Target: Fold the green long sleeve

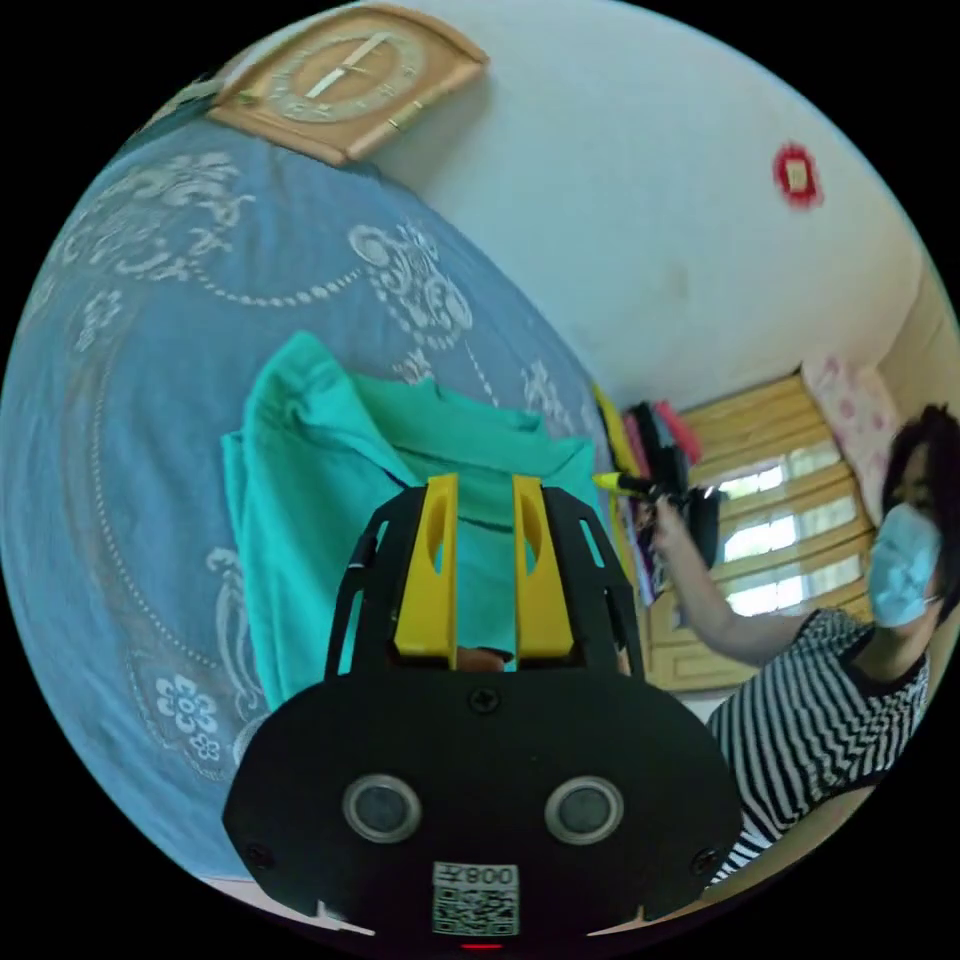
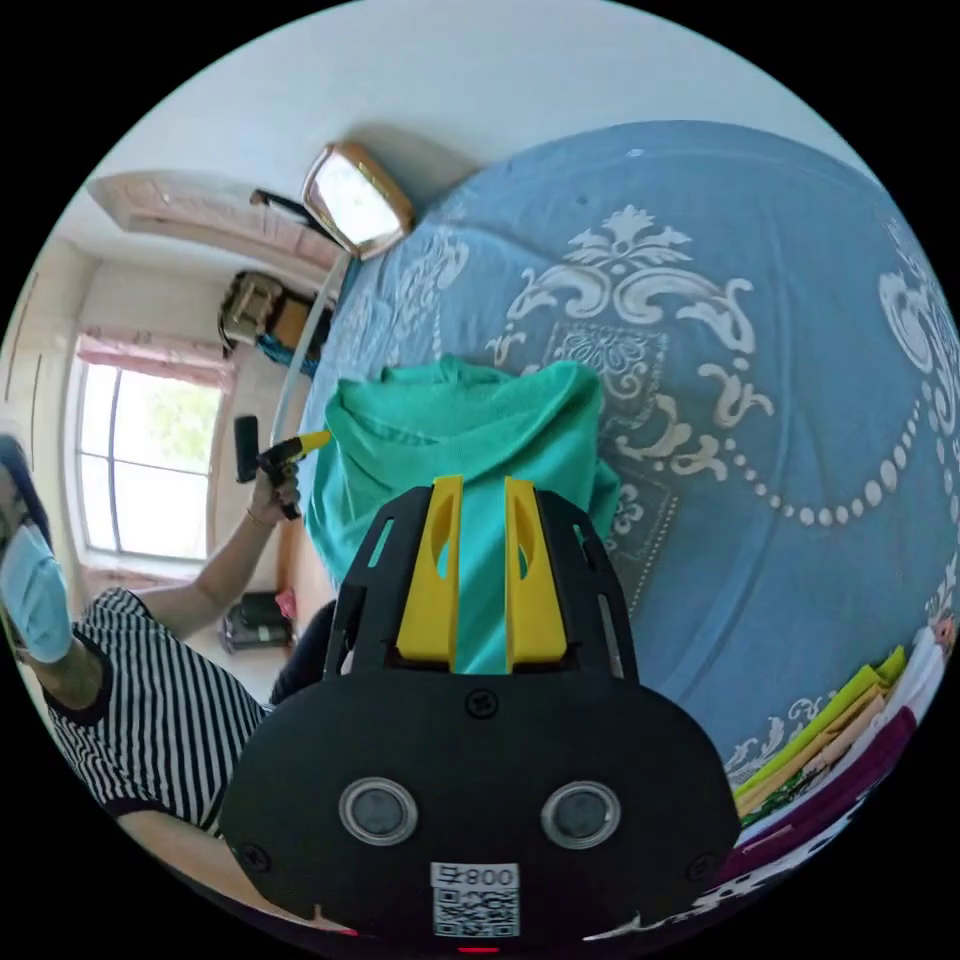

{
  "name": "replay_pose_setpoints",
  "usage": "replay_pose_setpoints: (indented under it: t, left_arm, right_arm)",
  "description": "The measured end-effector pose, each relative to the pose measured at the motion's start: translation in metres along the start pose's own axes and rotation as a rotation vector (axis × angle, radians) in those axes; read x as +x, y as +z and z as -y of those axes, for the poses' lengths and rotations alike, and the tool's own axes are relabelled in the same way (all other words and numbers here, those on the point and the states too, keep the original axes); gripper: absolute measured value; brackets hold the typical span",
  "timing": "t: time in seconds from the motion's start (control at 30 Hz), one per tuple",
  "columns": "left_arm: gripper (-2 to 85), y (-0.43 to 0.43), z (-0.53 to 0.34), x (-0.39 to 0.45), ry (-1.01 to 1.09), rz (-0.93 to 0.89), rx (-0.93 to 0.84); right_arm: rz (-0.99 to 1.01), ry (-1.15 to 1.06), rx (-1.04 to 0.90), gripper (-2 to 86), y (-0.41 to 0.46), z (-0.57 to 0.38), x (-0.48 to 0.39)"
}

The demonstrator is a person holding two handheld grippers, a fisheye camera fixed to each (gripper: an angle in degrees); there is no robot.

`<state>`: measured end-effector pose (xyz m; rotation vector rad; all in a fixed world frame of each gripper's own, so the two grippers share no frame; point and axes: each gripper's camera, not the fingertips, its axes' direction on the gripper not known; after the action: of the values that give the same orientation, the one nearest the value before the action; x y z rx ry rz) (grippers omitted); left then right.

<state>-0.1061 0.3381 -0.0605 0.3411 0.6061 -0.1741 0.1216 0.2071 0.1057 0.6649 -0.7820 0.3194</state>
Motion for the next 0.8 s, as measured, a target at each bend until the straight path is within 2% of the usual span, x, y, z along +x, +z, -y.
replay_pose_setpoints:
  t: [0.13, 0.3, 0.47, 0.57, 0.8]
  left_arm:
    - [8.5, 0.063, -0.013, 0.047, 0.126, 0.114, -0.063]
    - [9.3, 0.148, -0.033, 0.13, 0.479, 0.445, -0.179]
    - [9.1, 0.231, -0.051, 0.165, 0.686, 0.688, -0.315]
    - [8.1, 0.257, -0.057, 0.175, 0.706, 0.707, -0.318]
    - [7.6, 0.281, -0.064, 0.178, 0.652, 0.623, -0.296]
  right_arm:
    - [-0.066, -0.125, -0.09, 6.6, 0.047, 0.005, -0.059]
    - [-0.356, -0.382, -0.151, 6.4, 0.092, -0.001, -0.151]
    - [-0.58, -0.598, -0.237, 6.4, 0.151, -0.007, -0.216]
    - [-0.702, -0.666, -0.223, 6.2, 0.169, -0.011, -0.238]
    - [-0.753, -0.702, -0.167, 5.5, 0.17, -0.017, -0.261]
